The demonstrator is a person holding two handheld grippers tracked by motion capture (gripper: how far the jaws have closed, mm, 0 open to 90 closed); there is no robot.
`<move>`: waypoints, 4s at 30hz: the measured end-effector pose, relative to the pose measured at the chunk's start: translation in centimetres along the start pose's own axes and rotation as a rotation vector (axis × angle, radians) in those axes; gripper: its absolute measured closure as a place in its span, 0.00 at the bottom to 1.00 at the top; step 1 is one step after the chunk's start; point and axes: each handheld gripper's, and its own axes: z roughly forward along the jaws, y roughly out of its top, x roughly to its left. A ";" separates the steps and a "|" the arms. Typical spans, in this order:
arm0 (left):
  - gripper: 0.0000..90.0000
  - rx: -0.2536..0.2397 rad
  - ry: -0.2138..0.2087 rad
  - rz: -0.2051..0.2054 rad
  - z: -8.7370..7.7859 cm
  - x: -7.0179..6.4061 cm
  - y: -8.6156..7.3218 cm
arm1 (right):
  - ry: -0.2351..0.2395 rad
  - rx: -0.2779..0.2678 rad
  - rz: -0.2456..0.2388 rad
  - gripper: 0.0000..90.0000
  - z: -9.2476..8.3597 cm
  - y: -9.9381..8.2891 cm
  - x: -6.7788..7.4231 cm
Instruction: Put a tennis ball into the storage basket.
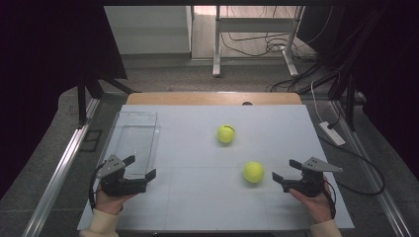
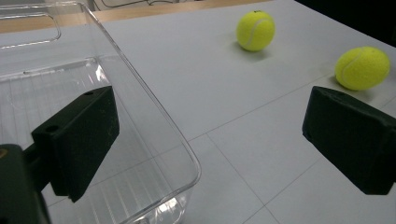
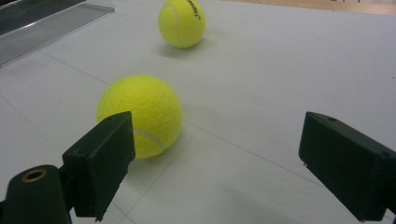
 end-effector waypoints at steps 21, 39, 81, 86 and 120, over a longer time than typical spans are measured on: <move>0.07 0.006 -0.030 0.040 0.5 -1.0 0.9 | -0.006 0.011 -0.002 0.12 0.2 -0.2 0.0; 0.07 0.025 -0.073 0.079 1.2 -2.2 3.0 | -0.014 0.009 0.012 0.13 0.0 -0.2 0.0; 0.07 0.118 -0.151 0.150 6.1 -4.6 5.2 | -0.021 0.026 0.010 0.13 0.3 -0.5 0.0; 0.07 0.118 -0.160 0.152 6.4 -4.8 5.4 | -0.023 0.027 0.009 0.13 0.3 -0.5 0.0; 0.07 0.162 -0.174 0.194 9.4 -5.5 7.6 | -0.030 0.038 0.005 0.13 0.5 -0.7 -0.1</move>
